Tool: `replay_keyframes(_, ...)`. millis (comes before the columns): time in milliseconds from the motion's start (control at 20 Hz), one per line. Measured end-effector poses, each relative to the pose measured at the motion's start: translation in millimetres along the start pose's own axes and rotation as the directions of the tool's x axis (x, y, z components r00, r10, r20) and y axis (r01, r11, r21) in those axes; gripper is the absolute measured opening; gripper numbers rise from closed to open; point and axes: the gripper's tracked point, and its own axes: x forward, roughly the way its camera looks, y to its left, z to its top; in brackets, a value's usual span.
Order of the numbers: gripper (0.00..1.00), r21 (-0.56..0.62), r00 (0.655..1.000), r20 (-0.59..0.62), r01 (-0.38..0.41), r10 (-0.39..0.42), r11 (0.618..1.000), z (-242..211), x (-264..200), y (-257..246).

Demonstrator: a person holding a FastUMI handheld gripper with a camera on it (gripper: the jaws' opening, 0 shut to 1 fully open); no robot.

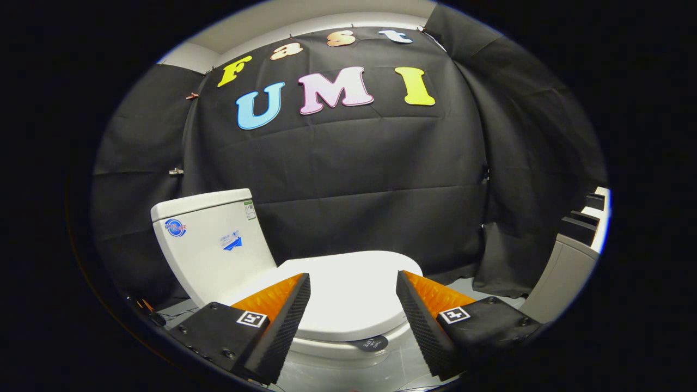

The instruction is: Open the toilet lid.

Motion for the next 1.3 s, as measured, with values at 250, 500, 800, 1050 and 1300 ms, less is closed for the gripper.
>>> replay_keyframes(250, 0.98, 0.003, 1.0, -0.009, 0.005, -0.005, 1.0, -2, 2, -4)
replay_keyframes(500, 0.99, 0.013, 0.999, -0.048, 0.016, -0.015, 1.0, -13, 5, -13)
replay_keyframes(800, 0.99, 0.033, 0.992, -0.121, 0.044, -0.039, 0.998, -38, 8, -32)
replay_keyframes(1050, 0.99, 0.076, 0.976, -0.212, 0.067, -0.05, 0.995, -68, 8, -47)
replay_keyframes(1300, 0.99, 0.131, 0.946, -0.318, 0.11, -0.063, 0.985, -103, 10, -66)
